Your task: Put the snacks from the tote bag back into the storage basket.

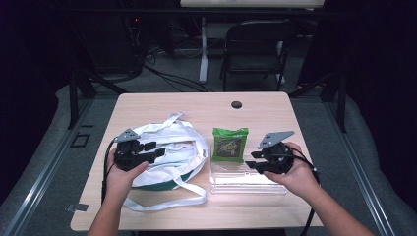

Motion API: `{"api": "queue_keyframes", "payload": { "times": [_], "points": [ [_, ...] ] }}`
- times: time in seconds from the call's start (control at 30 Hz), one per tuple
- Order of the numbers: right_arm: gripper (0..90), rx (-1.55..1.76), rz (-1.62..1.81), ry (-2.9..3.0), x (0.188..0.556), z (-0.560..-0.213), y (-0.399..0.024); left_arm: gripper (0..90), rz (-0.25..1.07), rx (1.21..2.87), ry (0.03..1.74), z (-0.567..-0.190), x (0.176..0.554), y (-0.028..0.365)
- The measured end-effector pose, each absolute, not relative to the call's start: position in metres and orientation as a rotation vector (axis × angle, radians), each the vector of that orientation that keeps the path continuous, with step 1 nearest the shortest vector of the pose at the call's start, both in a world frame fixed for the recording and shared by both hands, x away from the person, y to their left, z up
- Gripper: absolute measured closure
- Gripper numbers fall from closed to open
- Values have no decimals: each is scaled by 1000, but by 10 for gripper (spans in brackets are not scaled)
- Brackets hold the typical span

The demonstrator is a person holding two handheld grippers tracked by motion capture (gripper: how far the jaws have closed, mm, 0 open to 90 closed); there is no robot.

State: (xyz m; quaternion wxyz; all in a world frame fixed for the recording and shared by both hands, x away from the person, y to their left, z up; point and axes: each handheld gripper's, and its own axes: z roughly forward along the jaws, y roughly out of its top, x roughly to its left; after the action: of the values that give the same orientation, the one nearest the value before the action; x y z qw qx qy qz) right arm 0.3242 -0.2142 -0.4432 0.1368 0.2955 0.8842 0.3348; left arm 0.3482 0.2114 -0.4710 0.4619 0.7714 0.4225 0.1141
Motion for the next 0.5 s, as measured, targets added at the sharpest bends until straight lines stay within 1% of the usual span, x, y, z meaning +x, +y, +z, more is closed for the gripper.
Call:
{"api": "queue_keyframes", "payload": {
  "times": [0.13,0.23,0.5],
  "points": [
    [610,894,998,2534,319,-451,-213,504,284,1898,1043,-472,348,212],
    [582,919,1056,2504,315,-458,-214,502,288,1902,1041,-472,348,213],
    [582,944,1078,2459,302,-470,-214,501,296,1894,1048,-471,349,217]
  ]
}}
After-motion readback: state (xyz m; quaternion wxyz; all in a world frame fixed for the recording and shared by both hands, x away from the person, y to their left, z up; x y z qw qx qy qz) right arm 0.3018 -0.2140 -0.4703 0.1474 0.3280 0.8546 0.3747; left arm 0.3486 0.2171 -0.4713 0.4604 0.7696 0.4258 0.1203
